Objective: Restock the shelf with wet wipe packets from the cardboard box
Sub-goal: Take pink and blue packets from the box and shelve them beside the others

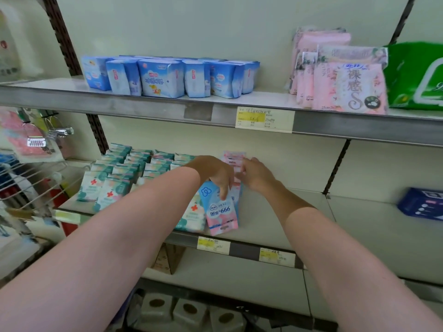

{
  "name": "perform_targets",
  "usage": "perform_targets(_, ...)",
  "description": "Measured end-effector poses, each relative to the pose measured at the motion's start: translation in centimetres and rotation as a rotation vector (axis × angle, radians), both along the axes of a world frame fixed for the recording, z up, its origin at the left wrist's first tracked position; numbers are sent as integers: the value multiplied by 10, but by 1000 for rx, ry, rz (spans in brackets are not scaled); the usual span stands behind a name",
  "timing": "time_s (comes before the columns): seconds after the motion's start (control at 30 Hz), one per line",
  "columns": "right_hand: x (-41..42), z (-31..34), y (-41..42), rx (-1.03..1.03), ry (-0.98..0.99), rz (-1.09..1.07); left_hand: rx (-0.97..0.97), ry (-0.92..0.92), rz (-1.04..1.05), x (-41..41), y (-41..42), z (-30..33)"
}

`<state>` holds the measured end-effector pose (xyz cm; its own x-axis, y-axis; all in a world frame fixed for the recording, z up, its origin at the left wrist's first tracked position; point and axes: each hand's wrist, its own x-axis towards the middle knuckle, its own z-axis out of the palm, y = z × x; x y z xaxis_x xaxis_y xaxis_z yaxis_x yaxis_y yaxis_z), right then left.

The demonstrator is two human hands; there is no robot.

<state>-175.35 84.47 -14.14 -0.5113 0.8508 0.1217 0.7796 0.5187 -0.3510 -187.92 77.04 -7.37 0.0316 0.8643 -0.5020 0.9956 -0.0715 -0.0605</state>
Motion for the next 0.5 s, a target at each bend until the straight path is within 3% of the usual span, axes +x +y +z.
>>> perform_targets(0.27, 67, -12, 16, -217, -229, -65, 89, -107, -71, 47, 33, -2)
perform_targets(0.5, 117, -21, 29, -421, -184, -15, 146, -158, -114, 84, 63, -26)
